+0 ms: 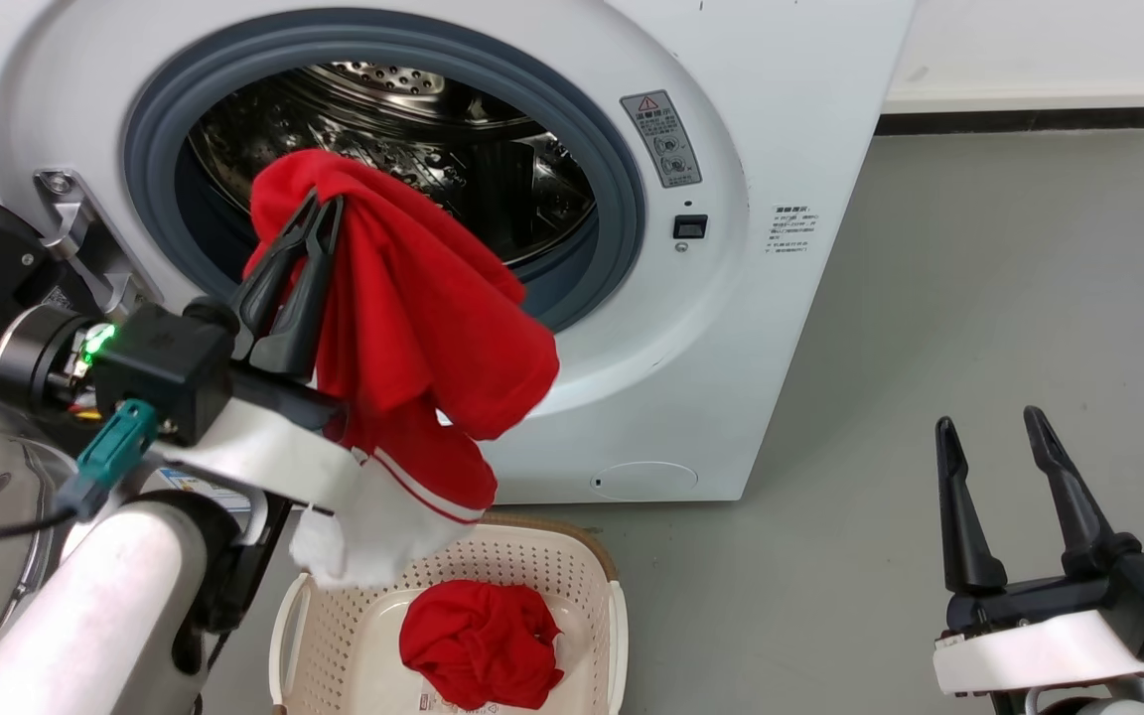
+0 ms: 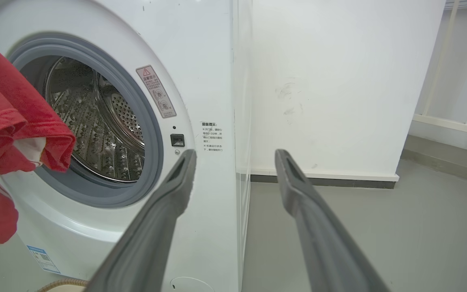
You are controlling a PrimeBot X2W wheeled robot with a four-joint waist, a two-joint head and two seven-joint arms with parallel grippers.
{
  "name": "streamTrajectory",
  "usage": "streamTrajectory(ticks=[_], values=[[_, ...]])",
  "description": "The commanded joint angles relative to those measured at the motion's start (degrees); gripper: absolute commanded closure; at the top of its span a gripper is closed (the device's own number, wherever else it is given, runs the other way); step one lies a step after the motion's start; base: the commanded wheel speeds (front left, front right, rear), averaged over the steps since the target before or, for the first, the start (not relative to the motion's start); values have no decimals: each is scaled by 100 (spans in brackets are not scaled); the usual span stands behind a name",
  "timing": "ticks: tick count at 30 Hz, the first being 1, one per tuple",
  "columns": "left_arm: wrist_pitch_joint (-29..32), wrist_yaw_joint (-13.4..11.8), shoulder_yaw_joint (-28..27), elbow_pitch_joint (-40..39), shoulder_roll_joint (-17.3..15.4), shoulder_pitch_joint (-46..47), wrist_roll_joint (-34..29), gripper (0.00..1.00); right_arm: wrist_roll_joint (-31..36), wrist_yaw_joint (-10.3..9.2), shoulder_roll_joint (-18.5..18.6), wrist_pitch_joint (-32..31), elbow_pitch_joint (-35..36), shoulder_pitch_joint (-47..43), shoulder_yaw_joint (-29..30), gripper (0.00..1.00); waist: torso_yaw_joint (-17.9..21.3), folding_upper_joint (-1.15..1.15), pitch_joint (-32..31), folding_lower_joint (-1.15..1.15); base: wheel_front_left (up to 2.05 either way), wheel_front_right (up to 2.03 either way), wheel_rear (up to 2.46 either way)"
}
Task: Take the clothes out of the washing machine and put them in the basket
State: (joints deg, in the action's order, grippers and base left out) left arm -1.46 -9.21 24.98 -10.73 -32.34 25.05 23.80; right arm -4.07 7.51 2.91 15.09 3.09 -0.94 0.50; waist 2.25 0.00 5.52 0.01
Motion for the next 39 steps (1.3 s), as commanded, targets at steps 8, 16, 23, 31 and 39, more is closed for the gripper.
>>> streamTrajectory(ticks=[8, 16, 23, 31, 39], values=[[241, -319, -67, -890, -279, -604, -100, 100, -40, -4, -6, 11, 35, -87, -10, 0, -11, 0, -26, -1, 0, 0, 0], [219, -440, 84, -926, -277, -1225, 5, 100, -22, -4, -6, 10, 113, 61, 58, 0, -37, 0, 224, -1, 0, 0, 0], [-43, -281, 415, -222, 1, -1543, 148, 100, 25, -5, -5, 11, 176, 289, 90, 0, -83, 0, 690, -1, 0, 0, 0], [-524, 180, 729, 1480, 551, -1133, 327, 100, 131, -4, -6, 11, 336, 784, 83, 0, 50, 0, 1661, -1, 0, 0, 0], [-906, 623, 875, 3403, 1037, -324, 347, 100, 135, -4, -8, 11, 464, 1247, 148, 0, 280, 0, 2593, -1, 0, 0, 0]])
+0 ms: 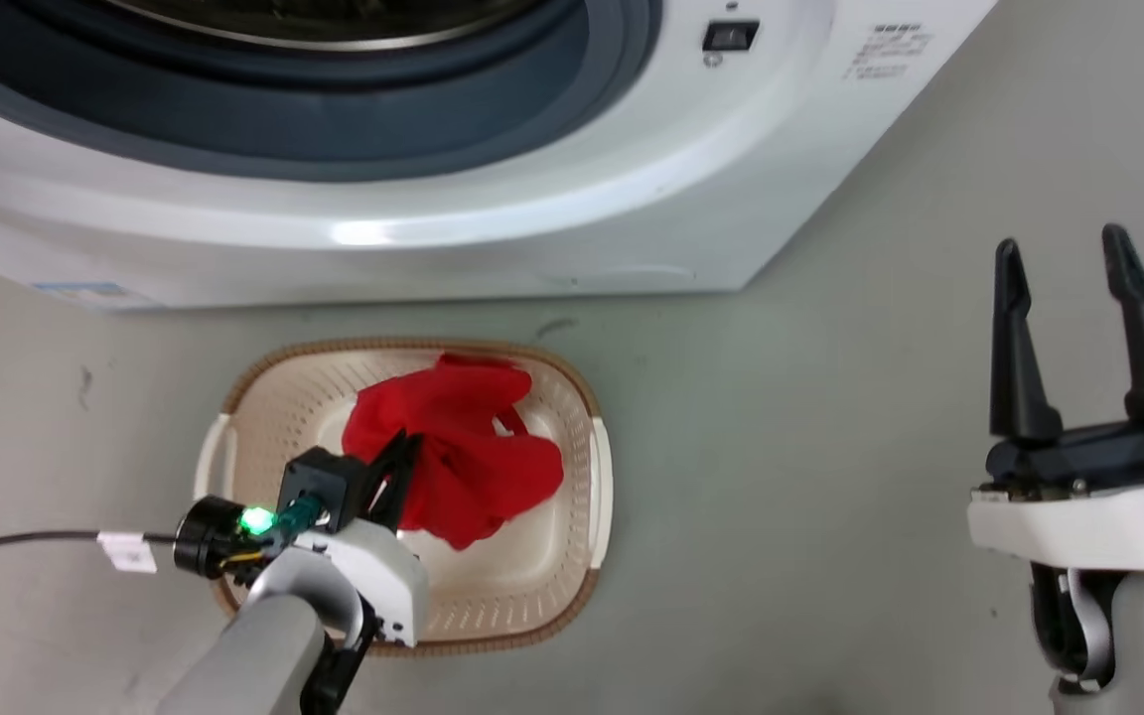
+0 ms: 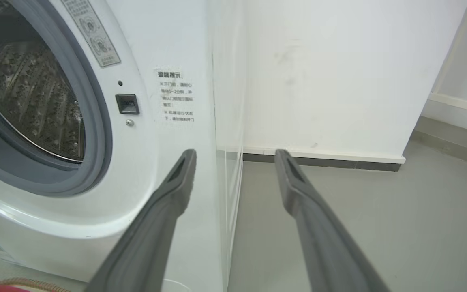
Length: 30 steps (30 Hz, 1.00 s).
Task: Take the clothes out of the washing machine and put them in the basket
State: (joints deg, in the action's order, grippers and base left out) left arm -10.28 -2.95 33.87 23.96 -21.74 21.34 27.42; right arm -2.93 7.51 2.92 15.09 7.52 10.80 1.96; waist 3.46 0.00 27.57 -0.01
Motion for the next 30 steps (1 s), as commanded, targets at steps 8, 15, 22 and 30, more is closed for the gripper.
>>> streamTrajectory(ticks=[8, 15, 22, 30], values=[[-199, 431, 237, 2062, 533, 1276, -191, 100, -55, -5, -8, 11, 165, 499, 106, 0, 341, 0, 1358, 1, 0, 0, 0], [-26, 600, 367, 3733, 973, 2172, -210, 100, -166, -5, -9, 11, 226, 740, 184, 0, 415, 0, 2007, 1, 0, 0, 0], [28, 693, 433, 4656, 1196, 2621, -198, 100, -225, -5, -8, 11, 282, 858, 149, 0, 486, 0, 2335, 1, 0, 0, 0], [-133, 698, 442, 4889, 1357, 2582, -117, 0, -183, -5, -8, 11, 180, 901, 103, 0, 400, 0, 2050, 1, 0, 0, 0]])
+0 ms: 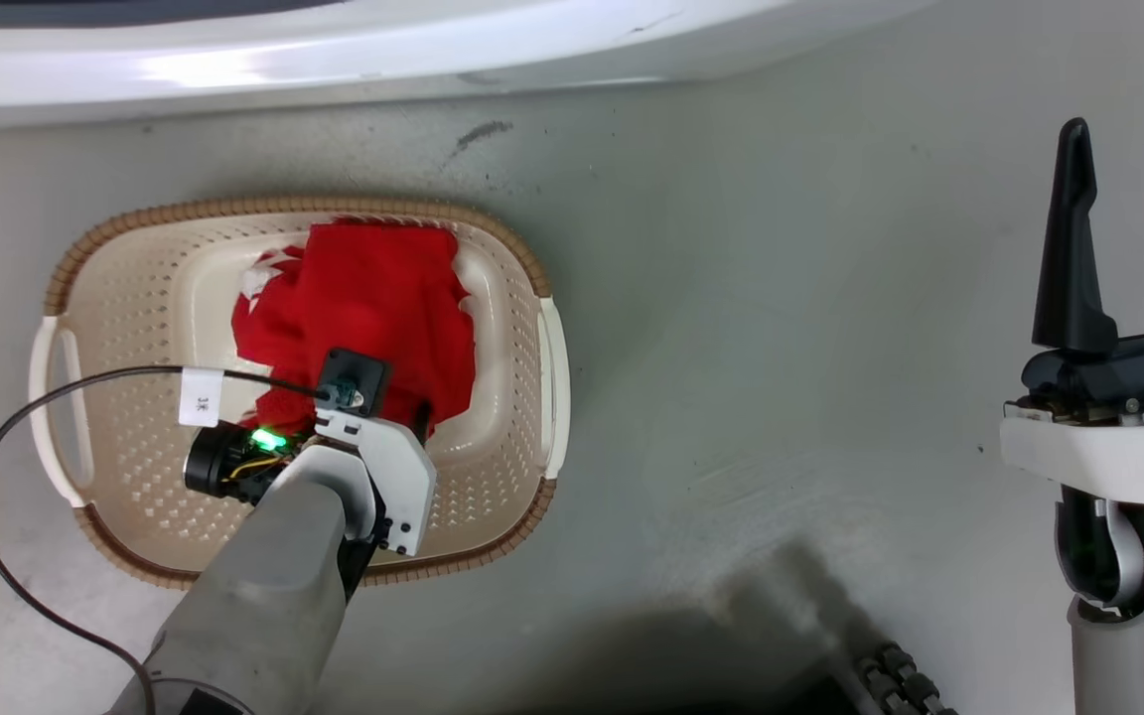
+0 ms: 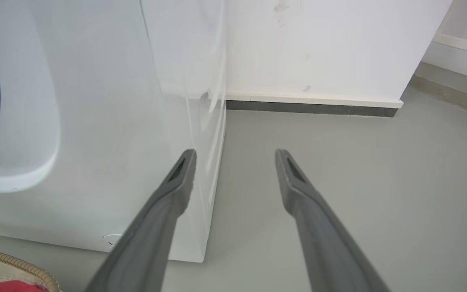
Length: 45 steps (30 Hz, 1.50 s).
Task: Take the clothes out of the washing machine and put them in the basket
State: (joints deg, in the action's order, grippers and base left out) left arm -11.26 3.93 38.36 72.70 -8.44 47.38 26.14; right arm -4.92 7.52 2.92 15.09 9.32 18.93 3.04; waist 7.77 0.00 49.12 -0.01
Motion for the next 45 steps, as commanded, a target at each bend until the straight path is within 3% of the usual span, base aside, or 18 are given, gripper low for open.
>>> streamTrajectory(ticks=[1, 8, 21, 35, 45], values=[[-161, -18, -33, 30, 58, -110, 39, 0, 31, -6, -8, 11, -29, 38, -28, 0, -62, 0, -292, 1, 0, 0, 0], [-395, -121, -182, -254, 118, -540, 139, 0, 100, -5, -8, 11, -176, -320, -105, 0, -246, 0, -1159, 1, 0, 0, 0], [-393, -802, -1433, -3263, -206, -2381, -590, 0, 209, -6, -6, 11, -383, -1066, -167, 0, -546, 0, -2660, 1, 0, 0, 0], [-395, -1083, -2945, -5756, 263, -3924, -1571, 0, 221, -5, -7, 11, -545, -1766, -179, 0, -748, 0, -3890, 1, 0, 0, 0], [-394, -1171, -3444, -6829, 471, -4675, -2027, 0, 238, -5, -7, 11, -588, -2192, -165, 0, -784, 0, -4478, 1, 0, 0, 0]])
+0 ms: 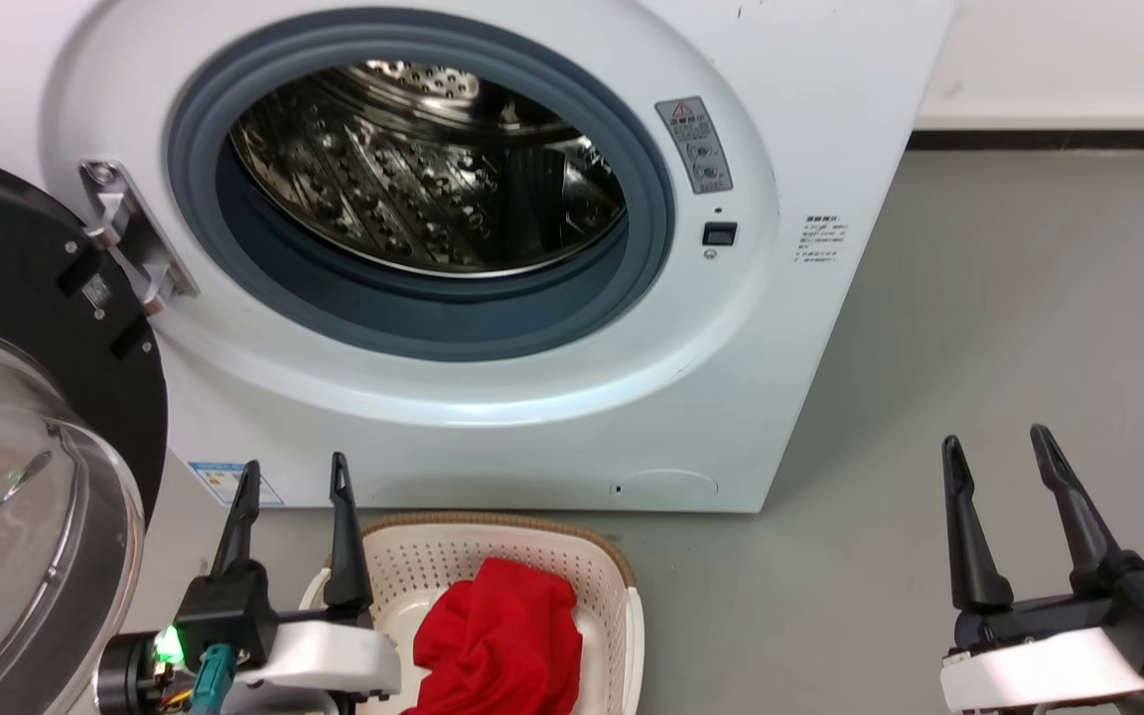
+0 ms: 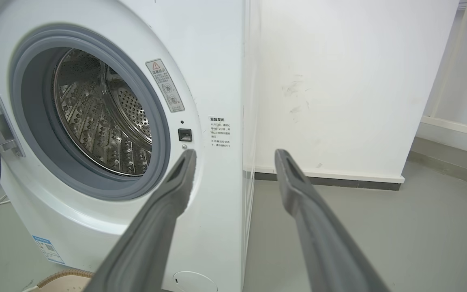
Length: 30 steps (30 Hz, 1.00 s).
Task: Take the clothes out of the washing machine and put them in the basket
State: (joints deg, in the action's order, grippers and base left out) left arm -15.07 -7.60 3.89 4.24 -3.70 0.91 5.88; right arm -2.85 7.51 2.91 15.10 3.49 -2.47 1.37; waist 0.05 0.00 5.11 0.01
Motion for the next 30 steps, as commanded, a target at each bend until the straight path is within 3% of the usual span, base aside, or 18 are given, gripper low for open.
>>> streamTrajectory(ticks=[1, 11, 24, 25, 30], values=[[-13, -28, -30, -67, 0, -99, -33, 0, 22, -4, -5, 10, 1, -86, 8, 0, -13, 0, -124, -1, 0, 0, 0], [-14, -44, -151, -485, 64, -612, -292, 0, -71, -5, -6, 10, 15, -371, -53, 0, 35, 0, -470, -1, 0, 0, 0], [-14, -62, -271, -424, 81, -747, -344, 0, -150, -5, -6, 10, -9, -457, -82, 0, 120, 0, -573, -1, 0, 0, 0], [2, -48, -257, -417, 69, -738, -315, 100, -130, 0, 0, -1, -8, -388, -79, 100, 120, 0, -574, -1, 0, 0, 0], [19, -39, -223, -253, 71, -819, -142, 100, -285, 1, 1, -22, -207, -415, -96, 100, 120, 0, -573, -1, 0, 0, 0]])
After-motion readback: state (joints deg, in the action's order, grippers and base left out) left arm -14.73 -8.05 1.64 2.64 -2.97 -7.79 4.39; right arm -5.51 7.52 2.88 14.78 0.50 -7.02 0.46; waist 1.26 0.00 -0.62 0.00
